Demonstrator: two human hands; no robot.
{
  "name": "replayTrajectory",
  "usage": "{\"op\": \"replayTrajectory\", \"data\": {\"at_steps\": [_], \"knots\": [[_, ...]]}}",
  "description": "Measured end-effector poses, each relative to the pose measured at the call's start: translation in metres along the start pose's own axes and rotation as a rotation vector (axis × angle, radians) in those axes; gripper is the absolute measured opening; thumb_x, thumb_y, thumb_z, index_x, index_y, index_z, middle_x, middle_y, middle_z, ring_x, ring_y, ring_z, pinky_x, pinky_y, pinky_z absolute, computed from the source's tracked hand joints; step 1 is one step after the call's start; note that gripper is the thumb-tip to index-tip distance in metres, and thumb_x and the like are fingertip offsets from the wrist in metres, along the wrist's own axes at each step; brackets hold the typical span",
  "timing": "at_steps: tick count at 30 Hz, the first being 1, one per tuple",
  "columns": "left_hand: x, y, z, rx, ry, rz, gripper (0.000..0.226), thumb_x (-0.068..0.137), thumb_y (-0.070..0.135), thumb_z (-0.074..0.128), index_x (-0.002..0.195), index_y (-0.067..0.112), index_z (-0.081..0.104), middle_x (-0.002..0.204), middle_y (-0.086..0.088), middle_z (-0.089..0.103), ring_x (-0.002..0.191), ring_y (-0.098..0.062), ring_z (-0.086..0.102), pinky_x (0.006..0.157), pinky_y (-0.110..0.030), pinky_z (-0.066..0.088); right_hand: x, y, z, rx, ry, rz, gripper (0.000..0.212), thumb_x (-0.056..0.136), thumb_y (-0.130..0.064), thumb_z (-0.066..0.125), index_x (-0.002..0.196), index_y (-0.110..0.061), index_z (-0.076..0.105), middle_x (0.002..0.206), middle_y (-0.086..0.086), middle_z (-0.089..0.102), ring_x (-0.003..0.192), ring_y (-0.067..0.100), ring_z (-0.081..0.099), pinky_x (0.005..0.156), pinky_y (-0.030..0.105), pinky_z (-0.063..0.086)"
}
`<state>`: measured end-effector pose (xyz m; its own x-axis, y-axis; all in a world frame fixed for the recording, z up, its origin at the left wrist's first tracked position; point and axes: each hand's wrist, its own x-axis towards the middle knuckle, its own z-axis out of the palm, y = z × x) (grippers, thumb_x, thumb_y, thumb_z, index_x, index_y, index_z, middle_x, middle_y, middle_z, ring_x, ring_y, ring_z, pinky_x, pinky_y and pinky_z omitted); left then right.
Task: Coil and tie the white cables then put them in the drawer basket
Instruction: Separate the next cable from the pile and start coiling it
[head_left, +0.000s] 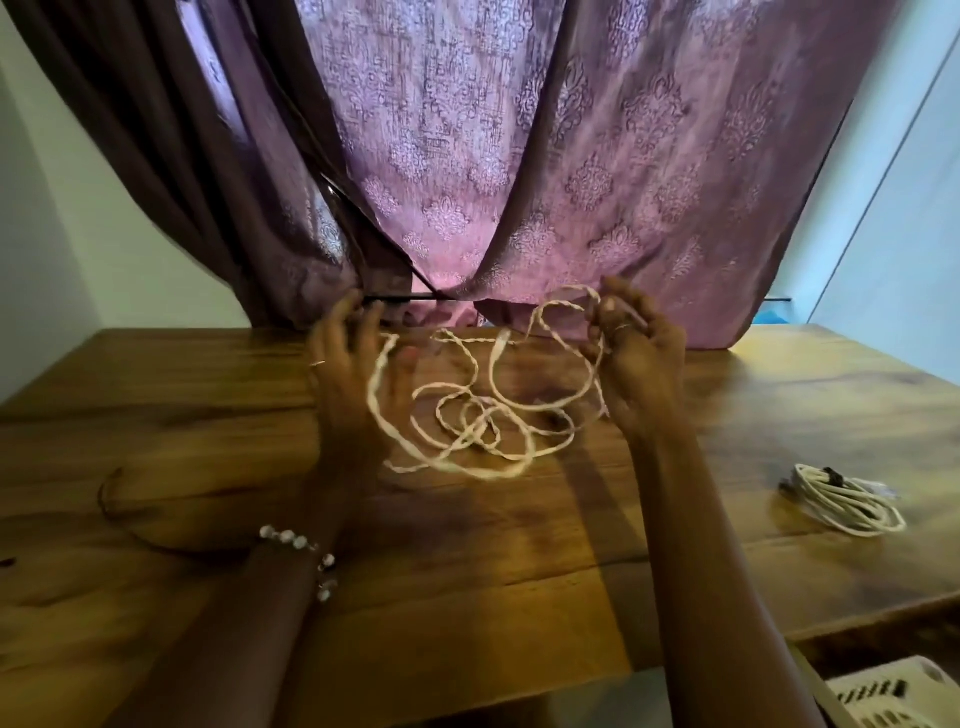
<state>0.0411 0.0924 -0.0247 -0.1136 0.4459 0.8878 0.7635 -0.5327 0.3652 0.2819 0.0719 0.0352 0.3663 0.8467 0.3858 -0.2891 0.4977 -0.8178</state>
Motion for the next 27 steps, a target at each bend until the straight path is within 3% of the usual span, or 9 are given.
{"op": "replayTrajectory", "data": {"at_steps": [4, 7, 11, 13, 16, 18, 21, 24, 27], "knots": [[0.0, 0.019, 0.015, -0.262, -0.379, 0.317, 0.045, 0.085, 0.01, 0.049, 0.129, 0.015, 0.056, 0.131, -0.009, 0.056, 0.12, -0.024, 0.048, 0.099, -0.039, 0.039, 0.008, -0.012, 0.003, 0.075, -0.1, -0.09, 0.035, 0.086, 0.006, 0.059, 0.115, -0.014, 0.063, 0.079, 0.003, 0.057, 0.076, 0.013, 0.057, 0.073, 0.034, 0.049], [-0.006, 0.004, 0.021, -0.271, -0.631, 0.38, 0.046, 0.076, 0.007, 0.055, 0.118, 0.027, 0.061, 0.129, -0.004, 0.061, 0.121, -0.018, 0.053, 0.101, -0.042, 0.042, 0.013, -0.014, -0.002, 0.096, -0.075, -0.055, 0.038, 0.086, 0.005, 0.061, 0.114, -0.019, 0.062, 0.089, 0.001, 0.064, 0.087, 0.013, 0.06, 0.071, 0.031, 0.045], [-0.006, 0.015, 0.004, -0.372, -0.783, 0.286, 0.042, 0.077, 0.036, 0.057, 0.116, 0.024, 0.066, 0.116, 0.001, 0.065, 0.11, -0.004, 0.05, 0.099, -0.002, 0.025, 0.018, -0.002, -0.009, 0.158, 0.157, 0.108, 0.04, 0.082, 0.015, 0.059, 0.115, -0.006, 0.056, 0.088, 0.011, 0.063, 0.063, 0.007, 0.065, 0.05, 0.018, 0.045], [-0.011, 0.01, 0.009, -0.292, -0.984, 0.063, 0.06, 0.069, 0.063, 0.053, 0.12, 0.032, 0.063, 0.12, 0.01, 0.064, 0.113, 0.0, 0.051, 0.108, -0.022, 0.029, 0.016, 0.011, -0.01, 0.094, 0.216, 0.215, 0.034, 0.078, 0.017, 0.063, 0.101, -0.005, 0.054, 0.08, 0.014, 0.062, 0.049, 0.009, 0.061, 0.042, 0.019, 0.046], [-0.025, 0.003, 0.02, -0.127, -1.131, 0.023, 0.058, 0.058, 0.086, 0.043, 0.107, 0.058, 0.058, 0.117, 0.029, 0.058, 0.118, -0.004, 0.051, 0.109, -0.051, 0.028, 0.011, 0.029, -0.012, -0.184, 0.151, 0.319, 0.027, 0.078, 0.012, 0.068, 0.087, -0.008, 0.053, 0.068, 0.011, 0.062, 0.041, 0.008, 0.058, 0.04, 0.019, 0.047], [-0.025, 0.006, 0.022, -0.079, -1.143, 0.008, 0.044, 0.056, 0.084, 0.045, 0.096, 0.067, 0.053, 0.11, 0.035, 0.054, 0.123, -0.007, 0.049, 0.109, -0.059, 0.02, 0.01, 0.038, -0.014, -0.341, 0.073, 0.3, 0.017, 0.08, 0.013, 0.066, 0.085, -0.001, 0.058, 0.064, 0.009, 0.062, 0.043, 0.005, 0.059, 0.043, 0.018, 0.049], [-0.024, 0.023, 0.017, 0.061, -1.117, 0.032, 0.054, 0.069, 0.076, 0.055, 0.117, 0.052, 0.055, 0.131, 0.025, 0.05, 0.136, -0.011, 0.032, 0.106, -0.059, -0.015, 0.012, 0.049, -0.022, -0.523, -0.052, 0.238, 0.012, 0.079, 0.014, 0.066, 0.09, 0.008, 0.063, 0.076, 0.014, 0.067, 0.06, 0.01, 0.066, 0.061, 0.023, 0.056], [-0.024, 0.042, 0.012, 0.037, -1.099, -0.002, 0.057, 0.068, 0.076, 0.053, 0.117, 0.049, 0.056, 0.141, 0.02, 0.043, 0.14, -0.014, 0.023, 0.101, -0.067, -0.018, 0.012, 0.052, -0.027, -0.803, -0.241, 0.188, 0.011, 0.079, -0.001, 0.074, 0.09, 0.0, 0.071, 0.085, 0.011, 0.072, 0.074, 0.015, 0.066, 0.07, 0.028, 0.055], [-0.027, 0.05, 0.013, 0.149, -1.099, 0.004, 0.076, 0.043, 0.094, 0.039, 0.1, 0.051, 0.062, 0.14, 0.019, 0.038, 0.14, -0.019, 0.016, 0.1, -0.069, -0.017, 0.013, 0.052, -0.028, -1.13, -0.357, 0.132, 0.013, 0.079, -0.008, 0.074, 0.091, -0.004, 0.072, 0.087, 0.004, 0.071, 0.079, 0.013, 0.063, 0.071, 0.025, 0.05]]}}
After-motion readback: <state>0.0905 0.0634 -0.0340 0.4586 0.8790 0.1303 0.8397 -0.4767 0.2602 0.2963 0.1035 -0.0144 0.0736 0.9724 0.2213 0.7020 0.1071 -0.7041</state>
